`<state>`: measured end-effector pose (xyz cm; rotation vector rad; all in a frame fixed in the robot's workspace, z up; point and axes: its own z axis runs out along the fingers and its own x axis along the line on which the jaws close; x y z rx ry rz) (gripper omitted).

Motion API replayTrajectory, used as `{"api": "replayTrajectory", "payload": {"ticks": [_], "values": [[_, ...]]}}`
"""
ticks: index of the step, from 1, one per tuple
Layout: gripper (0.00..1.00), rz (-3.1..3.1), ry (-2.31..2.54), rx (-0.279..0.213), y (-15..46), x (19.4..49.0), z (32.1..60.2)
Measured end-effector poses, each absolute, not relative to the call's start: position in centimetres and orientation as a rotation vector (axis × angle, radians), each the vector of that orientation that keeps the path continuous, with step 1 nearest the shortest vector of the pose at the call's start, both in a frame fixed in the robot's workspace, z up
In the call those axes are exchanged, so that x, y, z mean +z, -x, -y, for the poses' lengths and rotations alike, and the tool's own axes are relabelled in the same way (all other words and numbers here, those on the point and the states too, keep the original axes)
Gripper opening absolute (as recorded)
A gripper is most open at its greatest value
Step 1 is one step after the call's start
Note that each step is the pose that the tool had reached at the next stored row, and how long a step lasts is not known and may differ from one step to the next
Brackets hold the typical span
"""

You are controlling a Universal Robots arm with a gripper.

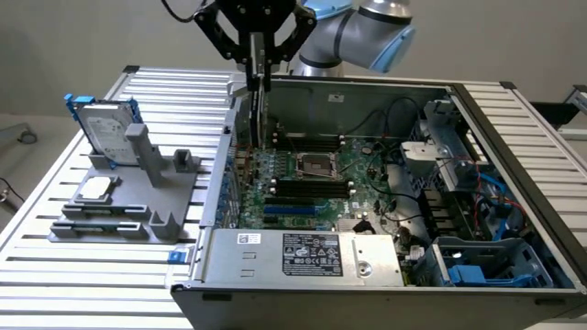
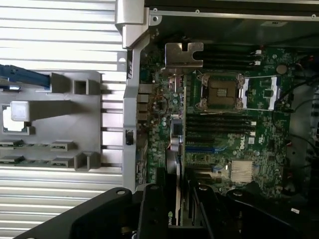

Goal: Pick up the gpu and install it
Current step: 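Pick up the gpu and move the gpu toward the slot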

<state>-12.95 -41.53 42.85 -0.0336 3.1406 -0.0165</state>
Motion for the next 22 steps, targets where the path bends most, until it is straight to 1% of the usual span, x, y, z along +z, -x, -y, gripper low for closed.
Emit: {"api": "replayTrajectory", "payload": {"ticks": [19, 22], "values": [[0.26, -3.14, 0.034, -0.048, 4.3, 39.5, 41.5], [0.26, -3.143, 0.034, -0.049, 3.9, 39.4, 41.5]]}}
